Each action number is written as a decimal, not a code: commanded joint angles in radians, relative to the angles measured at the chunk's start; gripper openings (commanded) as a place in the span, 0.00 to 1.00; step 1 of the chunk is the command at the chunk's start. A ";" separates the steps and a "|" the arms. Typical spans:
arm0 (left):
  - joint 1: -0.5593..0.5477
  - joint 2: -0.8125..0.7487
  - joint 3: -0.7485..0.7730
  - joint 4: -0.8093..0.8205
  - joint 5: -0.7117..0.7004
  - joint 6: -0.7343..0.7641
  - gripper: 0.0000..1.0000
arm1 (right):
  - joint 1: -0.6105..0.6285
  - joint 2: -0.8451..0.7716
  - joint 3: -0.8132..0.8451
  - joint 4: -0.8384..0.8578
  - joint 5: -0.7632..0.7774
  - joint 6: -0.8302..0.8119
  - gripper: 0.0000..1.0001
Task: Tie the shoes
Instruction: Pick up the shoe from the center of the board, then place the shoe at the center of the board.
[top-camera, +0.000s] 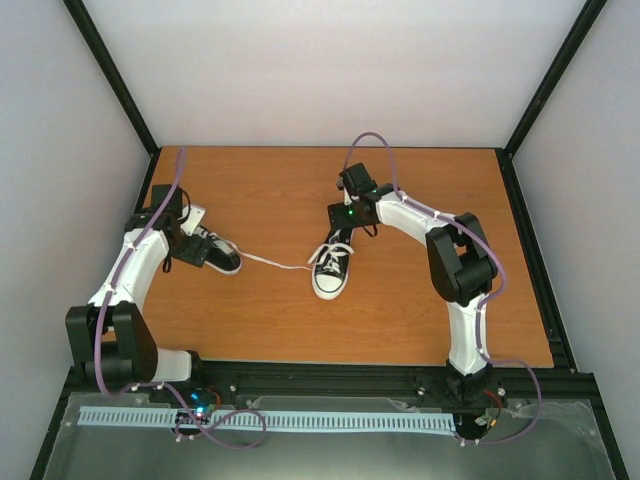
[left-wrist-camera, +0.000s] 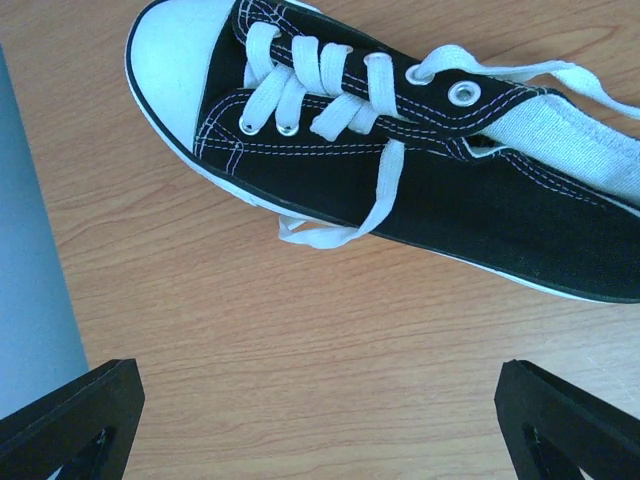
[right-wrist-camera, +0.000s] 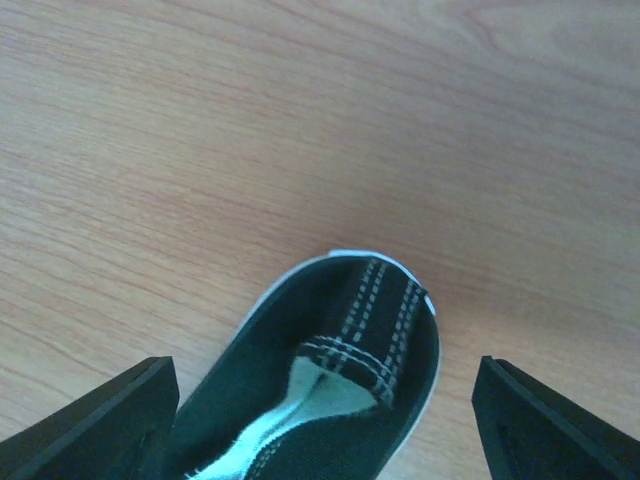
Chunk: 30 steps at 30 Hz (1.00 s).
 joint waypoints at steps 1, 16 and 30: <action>0.009 -0.011 0.046 -0.032 -0.017 0.020 1.00 | 0.000 0.033 0.030 -0.052 -0.017 -0.009 0.79; 0.009 -0.017 0.054 -0.053 0.037 0.010 1.00 | -0.054 -0.089 -0.029 -0.093 0.143 -0.136 0.03; 0.009 0.068 0.137 -0.135 0.231 0.026 0.88 | -0.363 -0.152 -0.063 -0.265 0.120 -0.418 0.06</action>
